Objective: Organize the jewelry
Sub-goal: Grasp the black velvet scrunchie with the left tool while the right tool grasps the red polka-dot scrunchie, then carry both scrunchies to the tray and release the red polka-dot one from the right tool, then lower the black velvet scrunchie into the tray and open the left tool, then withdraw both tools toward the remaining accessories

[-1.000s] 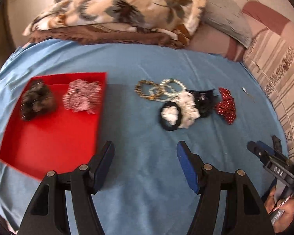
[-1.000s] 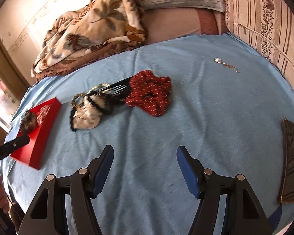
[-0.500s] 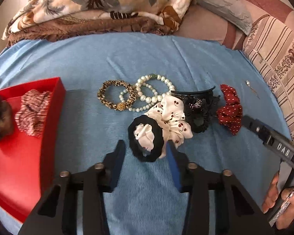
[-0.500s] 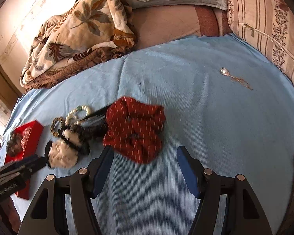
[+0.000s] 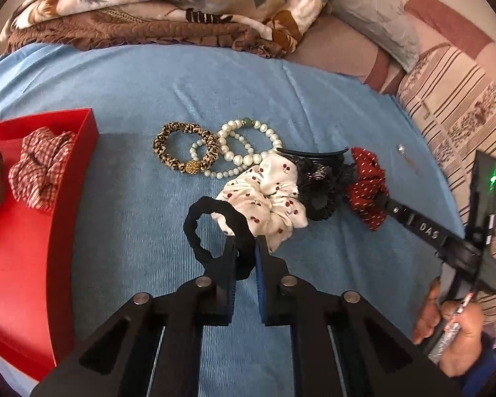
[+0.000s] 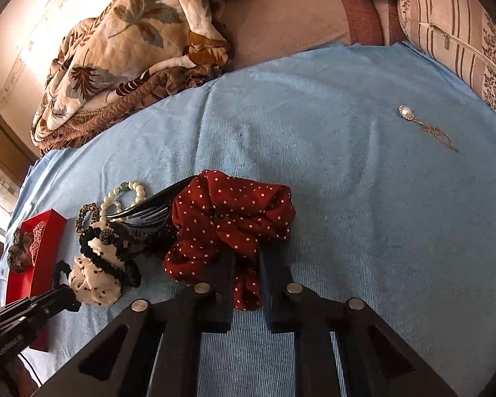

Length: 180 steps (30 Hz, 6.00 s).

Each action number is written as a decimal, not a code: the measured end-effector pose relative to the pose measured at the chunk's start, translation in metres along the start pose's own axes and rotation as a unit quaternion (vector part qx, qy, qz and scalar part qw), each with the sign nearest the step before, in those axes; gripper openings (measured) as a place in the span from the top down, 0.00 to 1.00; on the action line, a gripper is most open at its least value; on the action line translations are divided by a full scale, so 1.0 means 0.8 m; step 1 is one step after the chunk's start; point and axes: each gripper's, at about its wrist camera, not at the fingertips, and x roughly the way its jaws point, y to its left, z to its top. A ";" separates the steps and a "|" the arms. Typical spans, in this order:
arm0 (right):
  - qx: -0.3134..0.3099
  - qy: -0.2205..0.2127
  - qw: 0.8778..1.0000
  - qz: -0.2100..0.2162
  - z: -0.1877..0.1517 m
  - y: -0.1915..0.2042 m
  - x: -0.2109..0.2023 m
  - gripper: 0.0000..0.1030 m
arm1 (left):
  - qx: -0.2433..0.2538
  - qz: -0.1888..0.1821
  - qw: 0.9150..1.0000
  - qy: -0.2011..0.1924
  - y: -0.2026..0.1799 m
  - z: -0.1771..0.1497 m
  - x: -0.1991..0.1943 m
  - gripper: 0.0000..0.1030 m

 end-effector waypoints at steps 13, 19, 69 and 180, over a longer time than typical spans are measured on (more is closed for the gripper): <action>0.021 -0.018 0.999 0.028 -0.039 -0.006 -0.065 0.94 | 0.009 0.003 0.999 -0.038 0.000 -0.032 -0.079 0.90; 0.015 -0.024 0.999 0.040 -0.061 0.006 -0.093 0.94 | 0.006 0.022 0.998 -0.056 0.005 -0.054 -0.113 0.90; -0.188 0.015 0.967 0.171 -0.130 0.345 -0.130 0.94 | -0.052 0.214 0.968 -0.120 0.180 -0.116 -0.229 0.90; -0.085 -0.033 0.996 0.019 -0.140 0.117 -0.143 0.38 | 0.048 0.177 0.980 -0.073 0.035 -0.119 -0.193 0.32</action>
